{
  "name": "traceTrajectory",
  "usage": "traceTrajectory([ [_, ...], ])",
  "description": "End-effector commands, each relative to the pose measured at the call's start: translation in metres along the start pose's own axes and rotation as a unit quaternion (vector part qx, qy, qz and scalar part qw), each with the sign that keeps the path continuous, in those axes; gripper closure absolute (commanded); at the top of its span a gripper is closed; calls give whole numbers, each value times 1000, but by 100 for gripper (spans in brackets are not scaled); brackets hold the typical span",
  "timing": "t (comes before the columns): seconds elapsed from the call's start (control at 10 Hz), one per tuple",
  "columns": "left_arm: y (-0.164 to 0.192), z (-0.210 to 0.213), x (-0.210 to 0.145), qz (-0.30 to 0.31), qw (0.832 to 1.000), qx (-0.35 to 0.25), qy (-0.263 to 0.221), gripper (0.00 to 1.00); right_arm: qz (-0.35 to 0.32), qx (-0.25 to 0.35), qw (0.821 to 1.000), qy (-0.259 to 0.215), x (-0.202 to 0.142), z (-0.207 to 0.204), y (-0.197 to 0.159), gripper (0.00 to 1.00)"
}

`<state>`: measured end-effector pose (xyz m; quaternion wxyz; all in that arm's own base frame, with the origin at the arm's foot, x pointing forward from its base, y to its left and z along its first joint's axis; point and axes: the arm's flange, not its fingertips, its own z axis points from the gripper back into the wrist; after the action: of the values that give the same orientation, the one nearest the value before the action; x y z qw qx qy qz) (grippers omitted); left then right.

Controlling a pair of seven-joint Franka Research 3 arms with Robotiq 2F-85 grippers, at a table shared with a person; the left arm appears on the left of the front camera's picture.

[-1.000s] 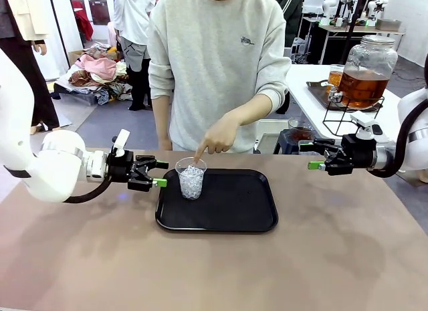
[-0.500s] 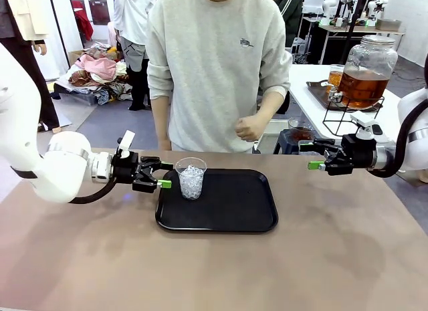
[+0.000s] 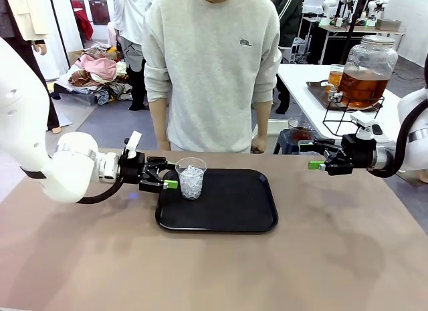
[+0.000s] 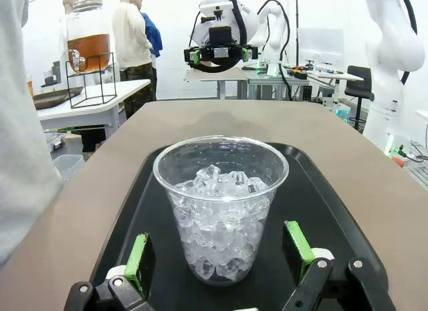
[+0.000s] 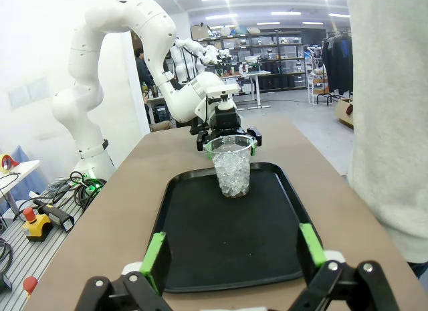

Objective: Pour the drink into the iced cup.
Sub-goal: Pick up the iced cup indicated by the human and present it to them.

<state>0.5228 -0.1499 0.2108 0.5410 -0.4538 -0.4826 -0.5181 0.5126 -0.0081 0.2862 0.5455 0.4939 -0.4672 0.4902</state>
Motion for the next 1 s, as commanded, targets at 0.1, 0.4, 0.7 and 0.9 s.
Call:
traceTrajectory([
  [0.1, 4, -15, -2, -16, 1000, 11, -2, 0, 2, -2, 1000, 4, 3, 0, -1, 0],
  [0.4, 3, -17, -3, -14, 1000, 6, 0, 0, 2, -2, 1000, 4, 3, 0, -1, 0],
  [0.7, 3, -22, -4, -13, 1000, 2, 0, 0, 2, -2, 1000, 4, 3, 0, -1, 0],
  [0.9, 3, -28, -3, -14, 1000, -2, 2, 0, 2, -2, 1000, 4, 3, 0, -1, 0],
])
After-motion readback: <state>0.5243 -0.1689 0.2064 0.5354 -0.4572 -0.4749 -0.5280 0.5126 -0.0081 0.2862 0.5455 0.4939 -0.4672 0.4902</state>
